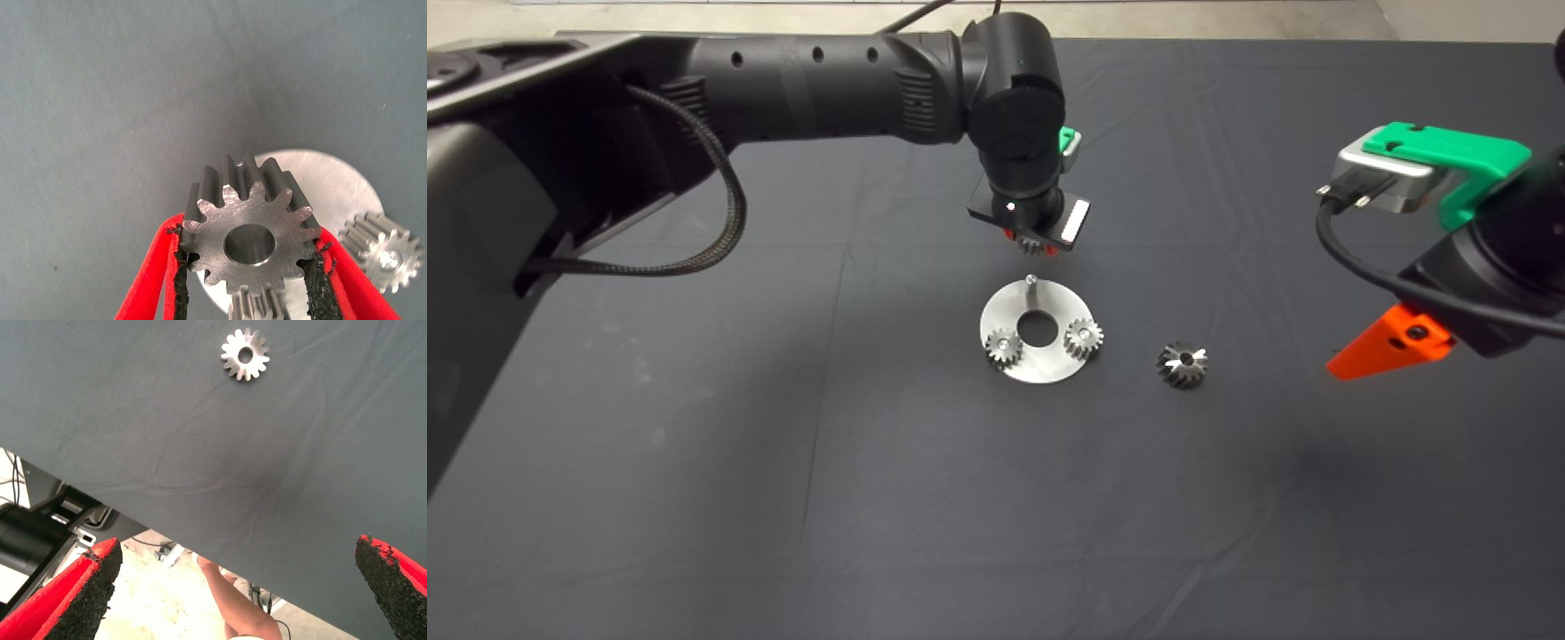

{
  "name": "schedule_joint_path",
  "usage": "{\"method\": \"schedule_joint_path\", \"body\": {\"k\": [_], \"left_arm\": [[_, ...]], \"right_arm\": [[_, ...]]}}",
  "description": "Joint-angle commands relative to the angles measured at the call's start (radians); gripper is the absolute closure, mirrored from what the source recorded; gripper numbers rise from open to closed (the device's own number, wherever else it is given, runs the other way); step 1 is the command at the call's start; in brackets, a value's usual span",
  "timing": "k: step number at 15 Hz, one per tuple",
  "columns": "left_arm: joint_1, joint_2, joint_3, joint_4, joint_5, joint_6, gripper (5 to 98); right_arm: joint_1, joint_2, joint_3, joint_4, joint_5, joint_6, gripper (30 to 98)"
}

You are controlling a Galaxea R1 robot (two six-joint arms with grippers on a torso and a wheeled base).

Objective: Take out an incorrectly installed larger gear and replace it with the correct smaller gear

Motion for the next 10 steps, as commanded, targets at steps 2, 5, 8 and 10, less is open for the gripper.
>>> {"method": "schedule_joint_path", "body": {"k": [2,5,8,10], "left_arm": [[0.002,0.003,0.028,0.005,-0.003,0.018,68.9],[0.029,0.001,0.017,0.029,-0.025,0.015,68.9],[0.033,0.002,0.014,0.04,-0.049,0.013,68.9],[0.04,0.003,0.012,0.043,-0.049,0.013,68.9]], "right_arm": [[0.025,0.001,0.009,0.03,-0.007,0.004,36.2],[0.025,0.0,0.01,0.03,-0.008,0.005,36.2],[0.025,0.0,0.01,0.032,-0.008,0.004,36.2],[0.025,0.0,0.01,0.03,-0.008,0.005,36.2]]}}
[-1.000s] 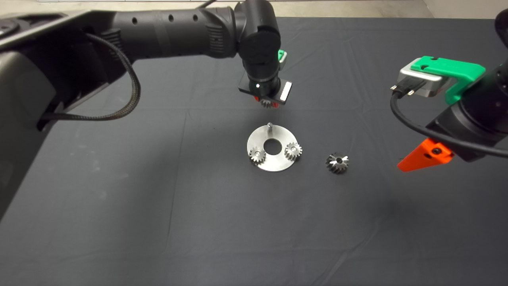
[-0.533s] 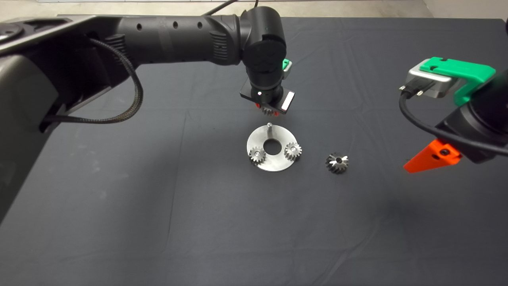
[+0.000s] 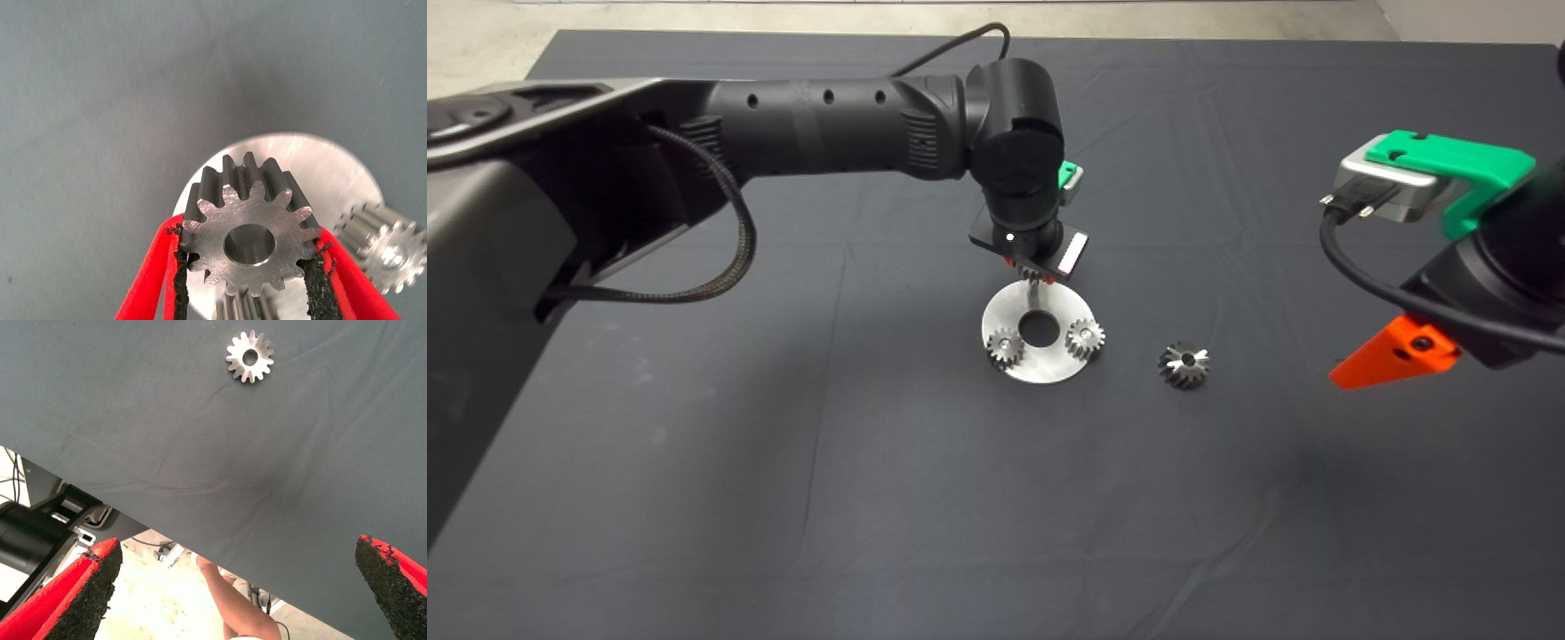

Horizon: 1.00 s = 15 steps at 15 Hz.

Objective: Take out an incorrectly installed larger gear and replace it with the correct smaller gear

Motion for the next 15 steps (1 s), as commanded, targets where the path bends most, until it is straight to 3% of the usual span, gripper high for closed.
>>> {"method": "schedule_joint_path", "body": {"k": [1,15], "left_arm": [[-0.008,0.004,0.001,0.03,-0.014,0.006,68.9],[0.023,0.004,-0.005,0.073,-0.017,0.012,68.9]], "right_arm": [[0.025,-0.001,0.007,0.03,-0.011,0.005,36.2],[0.025,-0.002,0.007,0.031,-0.013,0.005,36.2]]}}
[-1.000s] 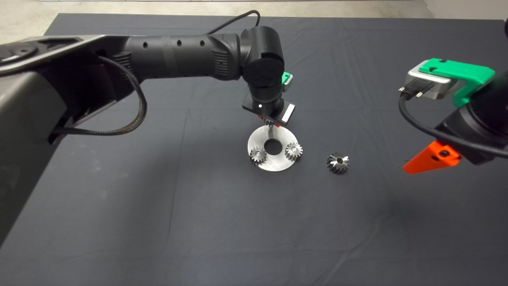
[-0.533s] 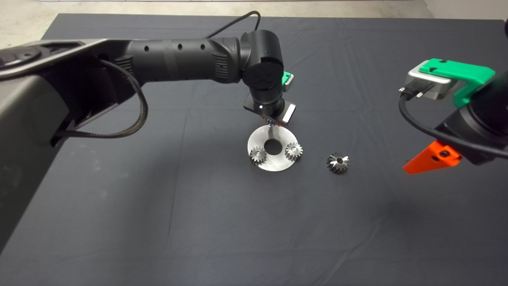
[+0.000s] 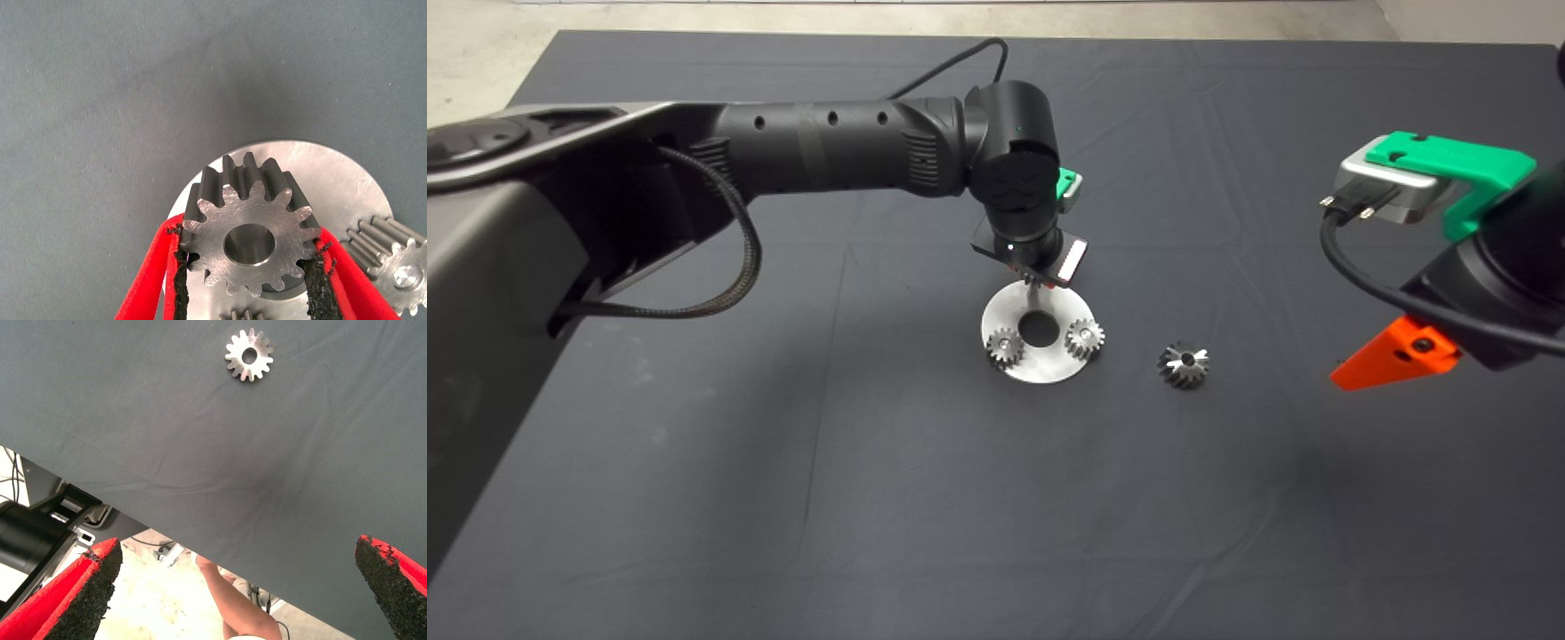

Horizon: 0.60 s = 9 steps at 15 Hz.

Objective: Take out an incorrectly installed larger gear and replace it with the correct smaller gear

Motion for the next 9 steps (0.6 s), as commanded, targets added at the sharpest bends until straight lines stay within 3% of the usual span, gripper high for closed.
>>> {"method": "schedule_joint_path", "body": {"k": [1,9], "left_arm": [[-0.01,0.003,0.003,0.026,-0.001,0.014,68.9],[0.001,0.003,0.006,0.036,0.001,0.014,68.9]], "right_arm": [[0.025,-0.003,0.005,0.032,-0.013,0.005,36.2],[0.025,-0.004,0.005,0.032,-0.013,0.005,36.2]]}}
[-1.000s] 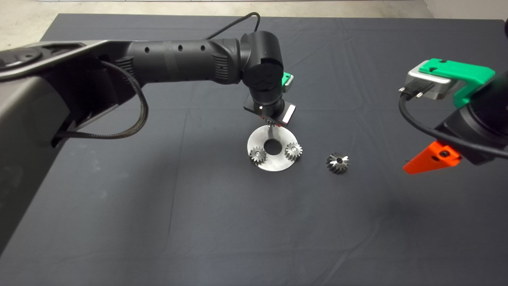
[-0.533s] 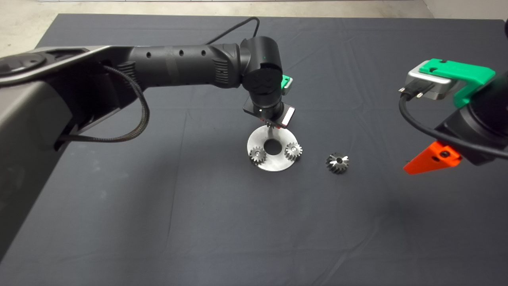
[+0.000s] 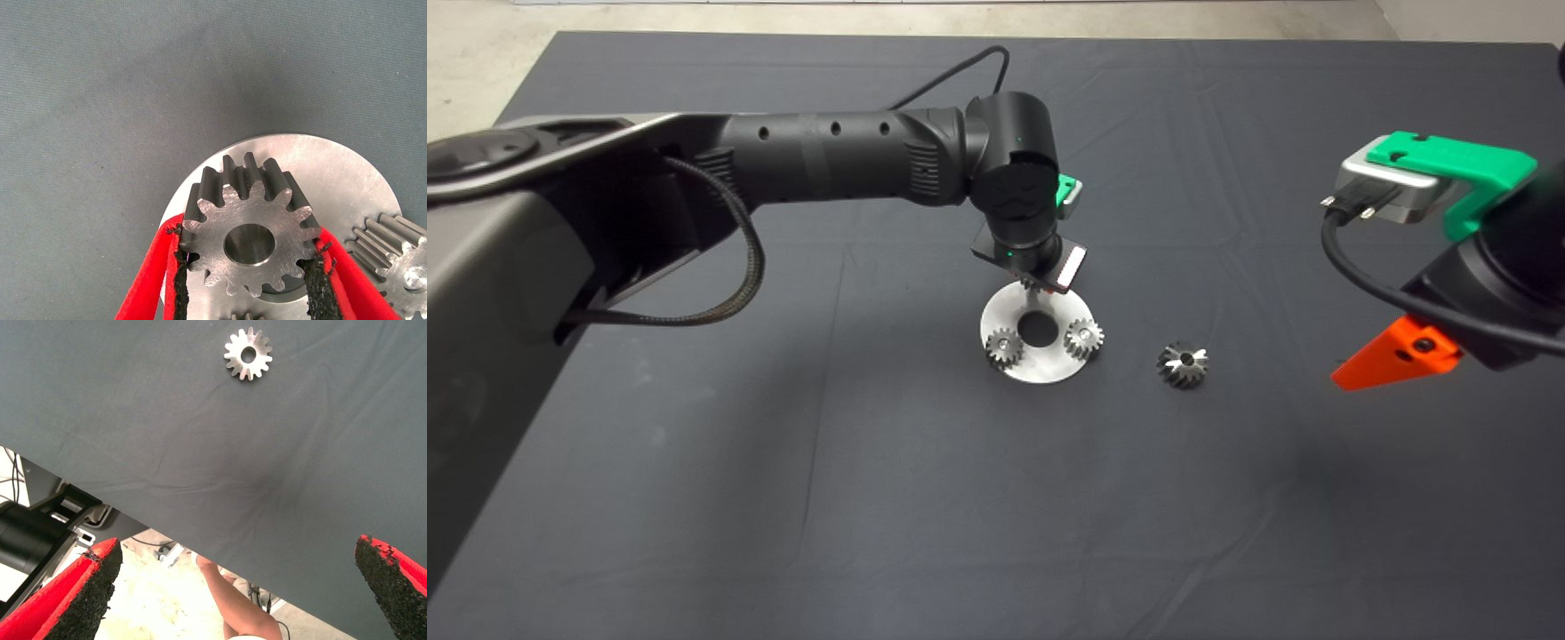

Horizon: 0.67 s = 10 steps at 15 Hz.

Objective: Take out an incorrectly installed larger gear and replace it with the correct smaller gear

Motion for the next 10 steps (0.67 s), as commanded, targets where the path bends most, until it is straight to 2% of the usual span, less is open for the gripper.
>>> {"method": "schedule_joint_path", "body": {"k": [1,10], "left_arm": [[-0.014,0.003,0.006,0.032,0.0,0.006,68.9],[-0.005,0.003,0.005,0.038,0.0,0.006,68.9]], "right_arm": [[0.025,-0.003,0.005,0.032,-0.011,0.004,36.2],[0.025,-0.015,0.006,0.032,-0.01,0.004,36.2]]}}
